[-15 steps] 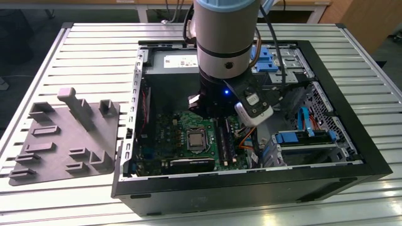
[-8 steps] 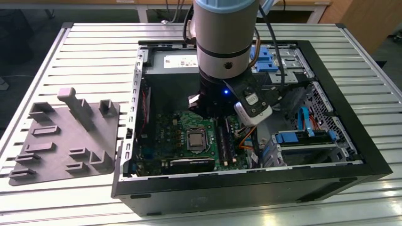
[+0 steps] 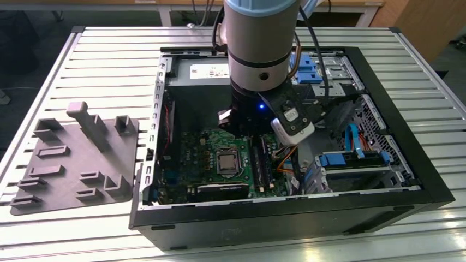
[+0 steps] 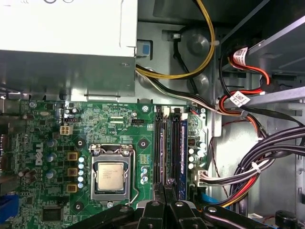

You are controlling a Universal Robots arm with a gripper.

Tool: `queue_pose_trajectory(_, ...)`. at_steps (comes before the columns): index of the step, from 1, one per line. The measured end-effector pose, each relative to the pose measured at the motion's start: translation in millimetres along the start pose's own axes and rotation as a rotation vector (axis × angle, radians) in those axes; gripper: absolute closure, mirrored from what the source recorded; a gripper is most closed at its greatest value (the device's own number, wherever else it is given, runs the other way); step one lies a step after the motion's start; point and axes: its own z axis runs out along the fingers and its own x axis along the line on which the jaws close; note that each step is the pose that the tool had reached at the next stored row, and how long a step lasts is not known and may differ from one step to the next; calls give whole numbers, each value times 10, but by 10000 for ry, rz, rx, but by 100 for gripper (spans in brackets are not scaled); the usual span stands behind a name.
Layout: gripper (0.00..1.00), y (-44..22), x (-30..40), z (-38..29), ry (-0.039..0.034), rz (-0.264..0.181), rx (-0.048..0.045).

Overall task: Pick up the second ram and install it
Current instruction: 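Insert the second ram into the second slot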

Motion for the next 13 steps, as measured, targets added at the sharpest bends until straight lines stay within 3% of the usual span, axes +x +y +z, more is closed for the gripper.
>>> queue_pose_trajectory(13, 89, 38, -2, 34, 0, 1, -1)
